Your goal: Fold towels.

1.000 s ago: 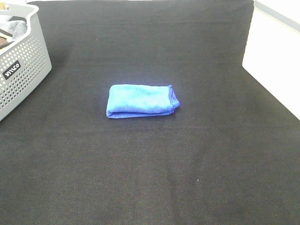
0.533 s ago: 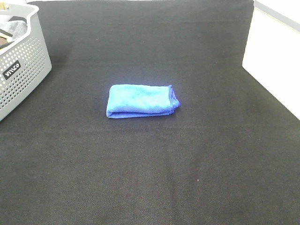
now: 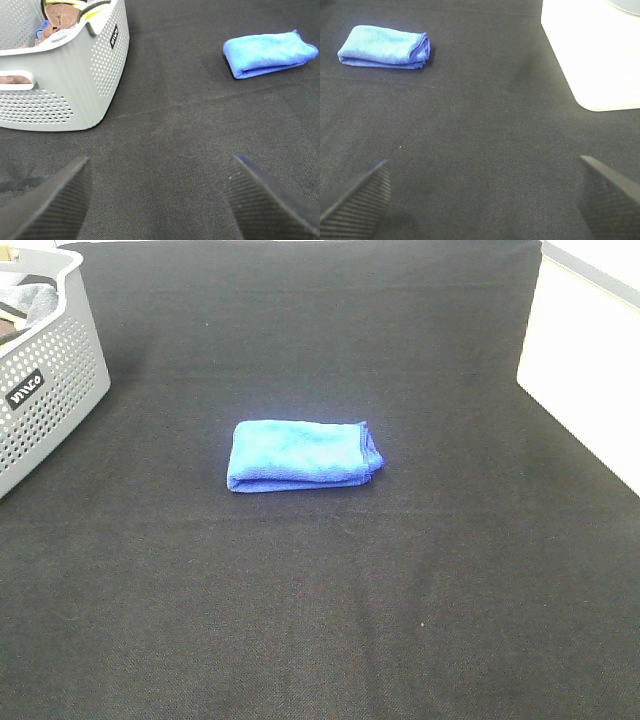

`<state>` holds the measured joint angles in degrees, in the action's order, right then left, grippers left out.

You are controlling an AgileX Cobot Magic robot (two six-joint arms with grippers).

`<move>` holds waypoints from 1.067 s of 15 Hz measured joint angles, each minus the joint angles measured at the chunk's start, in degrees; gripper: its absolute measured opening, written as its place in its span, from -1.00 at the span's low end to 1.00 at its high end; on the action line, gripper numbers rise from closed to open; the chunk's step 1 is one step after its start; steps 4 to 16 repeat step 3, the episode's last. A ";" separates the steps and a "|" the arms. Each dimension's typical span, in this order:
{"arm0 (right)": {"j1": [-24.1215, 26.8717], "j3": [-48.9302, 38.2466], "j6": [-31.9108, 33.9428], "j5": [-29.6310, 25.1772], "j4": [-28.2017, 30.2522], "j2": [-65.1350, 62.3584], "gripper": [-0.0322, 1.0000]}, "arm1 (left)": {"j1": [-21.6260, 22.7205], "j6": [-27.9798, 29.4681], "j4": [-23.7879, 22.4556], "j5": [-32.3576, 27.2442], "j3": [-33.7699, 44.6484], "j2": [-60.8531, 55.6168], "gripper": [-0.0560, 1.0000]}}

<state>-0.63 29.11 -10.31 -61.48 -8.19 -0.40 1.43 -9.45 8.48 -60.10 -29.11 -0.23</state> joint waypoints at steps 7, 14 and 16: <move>0.00 0.00 0.00 0.00 0.00 0.00 0.86 | 0.00 0.00 0.00 0.00 0.00 0.00 0.47; 0.00 0.00 0.00 0.00 0.00 0.00 0.86 | 0.00 0.00 0.00 0.00 0.00 0.00 0.47; 0.00 0.00 0.00 0.00 0.00 0.00 0.86 | 0.00 0.00 0.00 0.00 0.00 0.00 0.47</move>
